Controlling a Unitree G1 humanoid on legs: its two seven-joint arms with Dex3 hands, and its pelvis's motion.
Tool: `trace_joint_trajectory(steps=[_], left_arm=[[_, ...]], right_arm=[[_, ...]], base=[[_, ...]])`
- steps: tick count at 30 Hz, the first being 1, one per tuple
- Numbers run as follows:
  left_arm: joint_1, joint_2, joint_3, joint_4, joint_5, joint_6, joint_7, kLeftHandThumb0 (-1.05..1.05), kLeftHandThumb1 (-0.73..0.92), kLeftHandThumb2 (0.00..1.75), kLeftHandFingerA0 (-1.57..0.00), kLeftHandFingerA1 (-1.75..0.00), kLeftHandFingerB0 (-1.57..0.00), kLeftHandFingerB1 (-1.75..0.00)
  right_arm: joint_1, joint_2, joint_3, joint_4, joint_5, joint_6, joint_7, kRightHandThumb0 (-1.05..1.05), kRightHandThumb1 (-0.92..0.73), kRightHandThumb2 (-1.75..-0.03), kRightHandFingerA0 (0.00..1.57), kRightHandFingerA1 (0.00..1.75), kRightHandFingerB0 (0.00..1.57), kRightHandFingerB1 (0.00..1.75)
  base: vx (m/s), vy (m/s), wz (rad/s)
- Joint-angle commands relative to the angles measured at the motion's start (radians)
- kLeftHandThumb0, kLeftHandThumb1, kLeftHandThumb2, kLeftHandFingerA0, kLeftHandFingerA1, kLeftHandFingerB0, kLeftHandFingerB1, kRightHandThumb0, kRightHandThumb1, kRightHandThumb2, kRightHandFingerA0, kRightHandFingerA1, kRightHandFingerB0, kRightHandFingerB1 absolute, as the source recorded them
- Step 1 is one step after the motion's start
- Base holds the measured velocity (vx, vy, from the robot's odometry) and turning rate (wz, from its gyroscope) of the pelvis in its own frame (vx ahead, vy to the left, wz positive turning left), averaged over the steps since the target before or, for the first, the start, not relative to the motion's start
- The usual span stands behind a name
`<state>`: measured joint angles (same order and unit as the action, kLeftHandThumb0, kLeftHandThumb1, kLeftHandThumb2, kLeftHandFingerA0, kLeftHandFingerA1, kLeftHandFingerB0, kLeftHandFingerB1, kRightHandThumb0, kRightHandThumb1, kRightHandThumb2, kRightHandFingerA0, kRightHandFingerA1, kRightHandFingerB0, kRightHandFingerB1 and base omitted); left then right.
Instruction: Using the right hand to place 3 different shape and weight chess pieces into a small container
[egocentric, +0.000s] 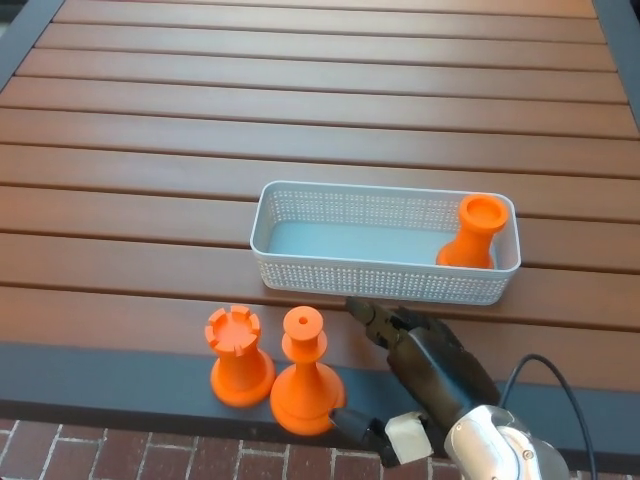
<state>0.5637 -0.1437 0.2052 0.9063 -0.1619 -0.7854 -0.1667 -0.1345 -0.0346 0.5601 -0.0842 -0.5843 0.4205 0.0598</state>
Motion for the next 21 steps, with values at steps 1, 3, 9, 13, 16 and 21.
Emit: trace_joint_trajectory(steps=[1, 3, 9, 13, 16, 21], left_arm=[[-0.011, 0.003, -0.013, -0.003, 0.030, -0.015, 0.024, -0.04, 0.22, 1.72, -1.25, -1.59, -1.12, -1.48], [-0.023, 0.007, -0.012, 0.014, 0.033, -0.031, 0.027, -0.06, 0.21, 1.72, -1.28, -1.59, -1.15, -1.48], [-0.026, 0.015, -0.016, 0.020, 0.039, -0.025, 0.030, -0.10, 0.21, 1.70, -1.28, -1.58, -1.12, -1.51], [-0.039, 0.011, -0.009, 0.031, 0.014, -0.038, 0.004, -0.11, 0.21, 1.72, -1.35, -1.56, -1.16, -1.47], [-0.039, 0.013, -0.016, 0.034, 0.032, -0.056, 0.015, -0.11, 0.22, 1.70, -1.33, -1.55, -1.16, -1.46], [-0.042, 0.013, -0.019, 0.031, 0.040, -0.064, 0.022, -0.14, 0.23, 1.69, -1.31, -1.58, -1.18, -1.47]], right_arm=[[-0.021, 0.027, 0.030, -0.015, -0.032, -0.025, -0.025, -0.88, -0.52, -0.93, 0.02, 0.31, 0.11, 0.14], [-0.027, 0.029, 0.036, -0.018, -0.037, -0.024, -0.019, -0.87, -0.52, -0.93, 0.02, 0.30, 0.11, 0.10], [-0.028, 0.035, 0.047, -0.017, -0.044, -0.018, -0.012, -0.85, -0.51, -0.92, 0.02, 0.32, 0.11, 0.11], [-0.041, 0.042, 0.054, -0.001, -0.053, 0.002, -0.002, -0.76, -0.44, -0.91, 0.03, 0.35, 0.02, 0.19], [-0.048, 0.050, 0.053, 0.024, -0.058, 0.014, -0.006, -0.81, -0.48, -0.90, 0.02, 0.31, 0.11, 0.14], [-0.060, 0.058, 0.031, 0.088, -0.054, 0.014, -0.032, -0.78, -0.46, -0.90, 0.00, 0.37, 0.09, 0.19]], base=[[0.00, 0.000, 0.00], [0.00, 0.000, 0.00], [0.00, 0.000, 0.00], [0.00, 0.000, 0.00], [0.00, 0.000, 0.00], [0.00, 0.000, 0.00]])
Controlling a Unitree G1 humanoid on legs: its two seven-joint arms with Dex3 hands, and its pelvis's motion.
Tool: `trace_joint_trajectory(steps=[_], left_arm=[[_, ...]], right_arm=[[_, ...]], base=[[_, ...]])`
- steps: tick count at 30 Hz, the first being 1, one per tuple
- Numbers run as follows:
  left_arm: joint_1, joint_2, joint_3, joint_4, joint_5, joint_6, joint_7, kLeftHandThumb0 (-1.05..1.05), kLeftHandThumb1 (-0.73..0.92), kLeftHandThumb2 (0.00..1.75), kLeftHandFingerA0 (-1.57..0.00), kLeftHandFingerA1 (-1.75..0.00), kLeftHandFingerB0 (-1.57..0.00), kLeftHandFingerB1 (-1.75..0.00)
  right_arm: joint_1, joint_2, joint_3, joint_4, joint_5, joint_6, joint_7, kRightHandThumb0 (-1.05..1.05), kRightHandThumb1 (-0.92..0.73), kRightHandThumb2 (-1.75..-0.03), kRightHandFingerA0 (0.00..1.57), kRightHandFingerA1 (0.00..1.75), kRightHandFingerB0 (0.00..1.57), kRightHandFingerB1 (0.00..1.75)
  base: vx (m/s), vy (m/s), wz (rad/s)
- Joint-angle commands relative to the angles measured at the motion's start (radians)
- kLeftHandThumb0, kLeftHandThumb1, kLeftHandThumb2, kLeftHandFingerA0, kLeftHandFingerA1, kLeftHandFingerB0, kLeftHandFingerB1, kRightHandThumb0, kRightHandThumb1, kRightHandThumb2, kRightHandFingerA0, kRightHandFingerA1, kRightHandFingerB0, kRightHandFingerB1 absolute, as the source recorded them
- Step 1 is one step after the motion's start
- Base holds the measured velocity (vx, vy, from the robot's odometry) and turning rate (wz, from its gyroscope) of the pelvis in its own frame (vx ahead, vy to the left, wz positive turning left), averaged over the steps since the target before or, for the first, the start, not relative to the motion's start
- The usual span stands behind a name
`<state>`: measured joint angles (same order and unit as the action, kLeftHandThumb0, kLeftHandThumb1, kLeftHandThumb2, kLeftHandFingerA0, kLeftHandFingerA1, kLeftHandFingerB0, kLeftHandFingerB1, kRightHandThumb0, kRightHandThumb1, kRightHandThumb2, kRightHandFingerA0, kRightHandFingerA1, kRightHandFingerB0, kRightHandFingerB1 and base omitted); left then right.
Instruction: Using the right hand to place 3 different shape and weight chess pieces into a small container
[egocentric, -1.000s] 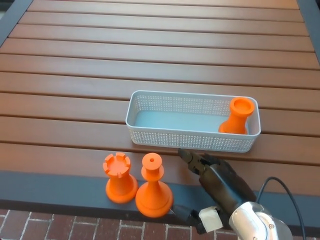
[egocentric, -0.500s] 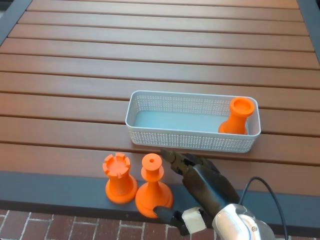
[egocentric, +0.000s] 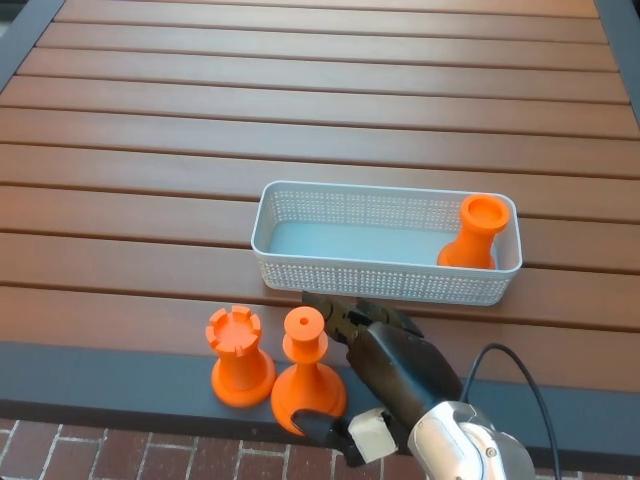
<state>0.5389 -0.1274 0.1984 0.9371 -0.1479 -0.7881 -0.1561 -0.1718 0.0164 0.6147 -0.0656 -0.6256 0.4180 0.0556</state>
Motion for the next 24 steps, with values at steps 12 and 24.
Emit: trace_joint_trajectory(steps=[12, 24], left_arm=[[-0.007, -0.005, -0.023, -0.021, 0.037, -0.044, 0.021, -0.10, 0.27, 1.66, -1.26, -1.57, -1.12, -1.49], [0.001, -0.016, -0.020, -0.030, 0.004, -0.025, -0.002, -0.07, 0.26, 1.67, -1.25, -1.63, -1.13, -1.53]], right_arm=[[-0.039, 0.039, -0.031, 0.112, -0.023, 0.011, -0.059, -0.81, -0.48, -0.91, 0.02, 0.50, 0.07, 0.21], [-0.019, 0.125, -0.045, 0.108, 0.047, -0.058, -0.075, -0.74, -0.47, -0.85, 0.72, 0.77, 0.15, 0.46]], base=[[0.00, 0.000, 0.00], [0.00, 0.000, 0.00]])
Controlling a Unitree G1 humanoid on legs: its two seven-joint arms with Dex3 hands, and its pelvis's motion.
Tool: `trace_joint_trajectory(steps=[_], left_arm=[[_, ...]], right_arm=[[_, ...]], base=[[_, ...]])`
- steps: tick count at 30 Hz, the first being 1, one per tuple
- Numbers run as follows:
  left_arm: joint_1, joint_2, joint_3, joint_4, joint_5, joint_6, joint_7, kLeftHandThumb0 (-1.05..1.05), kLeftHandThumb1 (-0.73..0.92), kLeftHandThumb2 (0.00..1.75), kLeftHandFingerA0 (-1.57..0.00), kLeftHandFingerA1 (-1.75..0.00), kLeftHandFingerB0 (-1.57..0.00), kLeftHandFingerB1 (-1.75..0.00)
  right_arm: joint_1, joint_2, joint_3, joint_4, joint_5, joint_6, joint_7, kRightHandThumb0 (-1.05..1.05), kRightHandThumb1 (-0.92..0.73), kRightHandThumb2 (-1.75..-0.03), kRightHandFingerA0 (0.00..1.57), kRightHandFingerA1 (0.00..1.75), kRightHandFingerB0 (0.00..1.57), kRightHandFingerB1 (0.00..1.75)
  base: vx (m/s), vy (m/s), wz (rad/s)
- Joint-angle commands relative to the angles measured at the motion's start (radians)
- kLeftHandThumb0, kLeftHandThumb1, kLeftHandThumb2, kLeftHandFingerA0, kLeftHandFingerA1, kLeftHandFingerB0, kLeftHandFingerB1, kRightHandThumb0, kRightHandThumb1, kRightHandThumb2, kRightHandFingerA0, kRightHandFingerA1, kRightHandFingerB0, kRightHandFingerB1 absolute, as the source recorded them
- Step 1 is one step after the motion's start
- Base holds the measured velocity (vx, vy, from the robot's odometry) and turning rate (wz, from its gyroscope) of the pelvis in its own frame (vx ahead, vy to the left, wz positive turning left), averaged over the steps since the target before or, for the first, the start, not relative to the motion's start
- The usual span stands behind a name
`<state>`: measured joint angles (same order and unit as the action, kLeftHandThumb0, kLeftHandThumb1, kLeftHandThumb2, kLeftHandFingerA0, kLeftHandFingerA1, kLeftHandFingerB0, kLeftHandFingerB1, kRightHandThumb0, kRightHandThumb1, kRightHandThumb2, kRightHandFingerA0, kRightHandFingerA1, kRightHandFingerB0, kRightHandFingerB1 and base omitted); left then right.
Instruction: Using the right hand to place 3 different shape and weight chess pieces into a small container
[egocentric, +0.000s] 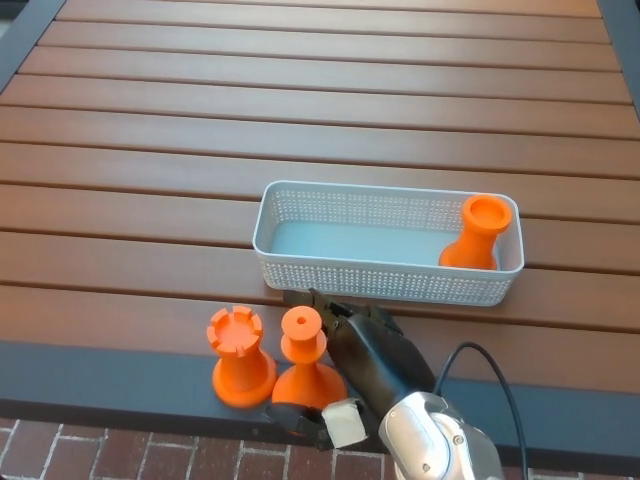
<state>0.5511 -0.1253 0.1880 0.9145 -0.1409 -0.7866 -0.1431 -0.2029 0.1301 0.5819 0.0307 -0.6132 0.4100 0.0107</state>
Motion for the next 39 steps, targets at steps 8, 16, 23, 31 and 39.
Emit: trace_joint_trajectory(steps=[8, 16, 23, 31, 39], left_arm=[[-0.006, -0.026, -0.009, 0.005, -0.005, -0.050, -0.021, -0.04, 0.52, 1.27, -1.38, -1.33, -1.41, -1.33], [-0.003, -0.019, -0.010, 0.008, 0.003, -0.047, -0.012, -0.13, 0.24, 1.68, -1.30, -1.59, -1.15, -1.50], [-0.003, -0.013, -0.023, 0.018, 0.036, -0.044, 0.019, -0.14, 0.28, 1.67, -1.30, -1.56, -1.12, -1.47], [0.003, -0.032, -0.008, 0.017, -0.035, -0.036, -0.040, -0.12, 0.24, 1.66, -1.31, -1.57, -1.17, -1.46], [0.009, -0.042, -0.005, 0.014, -0.053, -0.011, -0.061, -0.12, 0.23, 1.66, -1.29, -1.61, -1.17, -1.45]], right_arm=[[0.024, 0.033, -0.009, 0.040, 0.029, -0.093, -0.094, -0.44, -0.75, -0.62, 0.94, 0.96, 0.31, 0.38], [0.057, 0.039, -0.011, 0.045, -0.031, -0.098, -0.233, -0.18, -0.71, -0.83, 0.95, 1.61, 0.80, 0.71], [0.071, 0.042, -0.023, 0.034, -0.059, -0.102, -0.325, -0.19, -0.68, -1.08, 0.85, 1.75, 0.71, 1.38], [0.088, 0.023, -0.013, 0.078, -0.053, -0.237, -0.433, -0.18, -0.74, -0.92, 0.79, 1.75, 0.55, 1.67], [0.072, -0.042, 0.008, 0.215, -0.083, -0.509, -0.638, -0.14, -0.78, -0.94, 0.74, 1.75, 0.50, 1.75]], base=[[0.00, 0.000, 0.00], [0.00, 0.000, 0.00], [0.00, 0.000, 0.00], [0.00, 0.000, 0.00], [0.00, 0.000, 0.00]])
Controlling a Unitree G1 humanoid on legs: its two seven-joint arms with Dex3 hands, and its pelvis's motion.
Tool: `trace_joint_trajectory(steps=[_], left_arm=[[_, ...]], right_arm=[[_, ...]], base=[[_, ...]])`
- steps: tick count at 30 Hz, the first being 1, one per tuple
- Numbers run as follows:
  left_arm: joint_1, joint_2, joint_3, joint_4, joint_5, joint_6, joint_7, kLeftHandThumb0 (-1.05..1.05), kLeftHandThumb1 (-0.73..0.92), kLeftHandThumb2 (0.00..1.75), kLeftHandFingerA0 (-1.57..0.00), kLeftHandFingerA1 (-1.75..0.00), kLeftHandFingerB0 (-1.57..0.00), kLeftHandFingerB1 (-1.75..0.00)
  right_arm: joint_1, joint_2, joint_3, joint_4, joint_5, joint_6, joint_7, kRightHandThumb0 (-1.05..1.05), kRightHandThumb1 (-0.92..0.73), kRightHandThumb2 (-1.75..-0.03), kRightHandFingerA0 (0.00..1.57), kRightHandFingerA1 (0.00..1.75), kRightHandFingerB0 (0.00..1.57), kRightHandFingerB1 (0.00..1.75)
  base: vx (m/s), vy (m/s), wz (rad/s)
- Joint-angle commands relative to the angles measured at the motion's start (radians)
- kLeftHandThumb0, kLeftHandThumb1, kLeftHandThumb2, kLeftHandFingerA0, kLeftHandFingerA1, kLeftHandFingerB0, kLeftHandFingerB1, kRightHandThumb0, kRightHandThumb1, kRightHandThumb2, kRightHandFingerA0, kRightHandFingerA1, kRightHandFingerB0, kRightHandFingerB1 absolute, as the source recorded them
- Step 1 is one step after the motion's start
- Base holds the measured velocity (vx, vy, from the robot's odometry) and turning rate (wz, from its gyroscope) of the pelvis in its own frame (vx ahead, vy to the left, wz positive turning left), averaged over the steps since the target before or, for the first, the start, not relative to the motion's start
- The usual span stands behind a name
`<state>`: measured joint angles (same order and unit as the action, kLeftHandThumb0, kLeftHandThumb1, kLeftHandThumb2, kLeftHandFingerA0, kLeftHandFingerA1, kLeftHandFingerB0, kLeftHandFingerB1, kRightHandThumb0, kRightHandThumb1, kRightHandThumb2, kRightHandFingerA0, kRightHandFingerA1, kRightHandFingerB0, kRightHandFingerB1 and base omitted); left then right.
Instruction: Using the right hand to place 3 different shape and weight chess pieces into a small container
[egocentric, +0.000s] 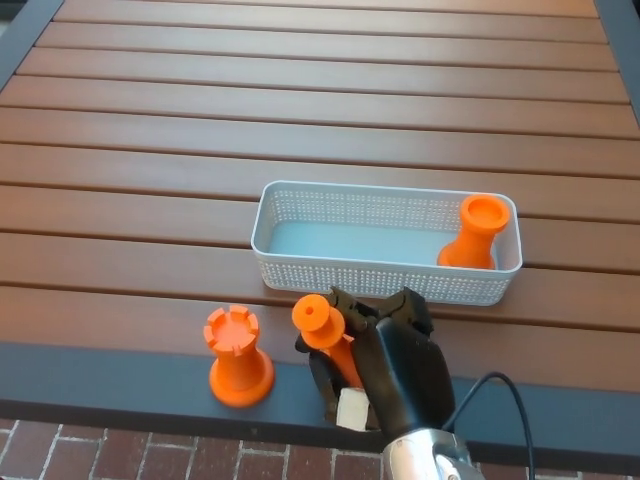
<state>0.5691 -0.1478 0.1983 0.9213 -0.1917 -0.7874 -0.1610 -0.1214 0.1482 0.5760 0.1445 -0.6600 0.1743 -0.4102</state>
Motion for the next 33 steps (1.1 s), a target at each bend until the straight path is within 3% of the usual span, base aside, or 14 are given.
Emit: trace_joint_trajectory(steps=[1, 2, 6, 7, 11, 23, 24, 27, 28, 32, 33], left_arm=[[-0.009, -0.018, -0.015, 0.007, -0.002, -0.009, -0.043, -0.12, 0.23, 1.66, -1.29, -1.61, -1.17, -1.45], [-0.006, -0.010, -0.019, 0.014, 0.015, -0.025, -0.031, -0.14, 0.23, 1.65, -1.30, -1.60, -1.16, -1.46], [-0.006, -0.004, -0.024, 0.017, 0.029, -0.033, -0.018, -0.13, 0.23, 1.65, -1.28, -1.58, -1.15, -1.45], [-0.011, -0.005, -0.020, 0.019, 0.019, -0.022, -0.023, -0.11, 0.22, 1.65, -1.30, -1.60, -1.18, -1.46], [-0.010, -0.010, -0.013, 0.014, -0.002, -0.012, -0.038, -0.11, 0.24, 1.66, -1.26, -1.64, -1.14, -1.48], [-0.005, -0.008, -0.007, 0.023, -0.010, -0.003, -0.039, -0.14, 0.23, 1.62, -1.30, -1.57, -1.15, -1.44], [-0.007, 0.001, -0.013, 0.037, 0.015, -0.034, -0.021, -0.15, 0.19, 1.64, -1.30, -1.57, -1.14, -1.47], [-0.011, 0.015, -0.024, 0.060, 0.060, -0.080, 0.016, -0.15, 0.19, 1.64, -1.30, -1.57, -1.14, -1.47], [-0.009, 0.008, -0.018, 0.055, 0.037, -0.064, -0.004, -0.18, 0.25, 1.59, -1.34, -1.55, -1.19, -1.39], [-0.007, -0.003, -0.009, 0.050, 0.002, -0.042, -0.035, -0.18, 0.25, 1.59, -1.34, -1.55, -1.19, -1.39], [-0.013, 0.000, -0.008, 0.058, 0.006, -0.045, -0.029, -0.16, 0.21, 1.63, -1.36, -1.55, -1.19, -1.42]], right_arm=[[-0.016, -0.073, 0.022, 0.119, -0.051, -0.301, -0.242, -0.14, -0.78, -0.94, 0.74, 1.75, 0.50, 1.75], [-0.039, -0.112, 0.049, 0.164, -0.098, -0.370, -0.318, -0.16, -0.79, -0.92, 0.77, 1.75, 0.51, 1.75], [-0.056, -0.132, 0.061, 0.189, -0.110, -0.418, -0.354, -0.19, -0.81, -0.90, 0.76, 1.75, 0.50, 1.75], [-0.070, -0.152, 0.079, 0.194, -0.146, -0.428, -0.393, -0.14, -0.74, -0.99, 0.76, 1.75, 0.51, 1.75], [-0.113, -0.204, 0.135, 0.213, -0.248, -0.464, -0.522, -0.16, -0.73, -1.00, 0.79, 1.75, 0.53, 1.75], [-0.166, -0.280, 0.164, 0.152, -0.312, -0.504, -0.640, -0.17, -0.72, -0.96, 0.84, 1.75, 0.56, 1.75], [-0.168, -0.284, 0.162, 0.140, -0.309, -0.512, -0.638, -0.21, -0.76, -0.87, 0.84, 1.75, 0.56, 1.75], [-0.174, -0.285, 0.165, 0.142, -0.309, -0.519, -0.647, -0.21, -0.76, -0.87, 0.84, 1.75, 0.56, 1.75], [-0.177, -0.283, 0.167, 0.123, -0.319, -0.517, -0.658, -0.16, -0.69, -0.97, 0.88, 1.75, 0.58, 1.75], [-0.184, -0.280, 0.169, 0.098, -0.339, -0.518, -0.682, -0.16, -0.69, -0.97, 0.88, 1.75, 0.58, 1.75], [-0.192, -0.280, 0.157, 0.084, -0.322, -0.529, -0.659, -0.14, -0.66, -1.11, 0.85, 1.75, 0.60, 1.75]], base=[[0.00, 0.000, 0.00], [0.00, 0.000, 0.00], [0.00, 0.000, 0.00], [0.00, 0.000, 0.00], [0.00, 0.000, 0.00], [0.00, 0.000, 0.00], [0.00, 0.000, 0.00], [0.00, 0.000, 0.00], [0.00, 0.000, 0.00], [0.00, 0.000, 0.00], [0.00, 0.000, 0.00]])
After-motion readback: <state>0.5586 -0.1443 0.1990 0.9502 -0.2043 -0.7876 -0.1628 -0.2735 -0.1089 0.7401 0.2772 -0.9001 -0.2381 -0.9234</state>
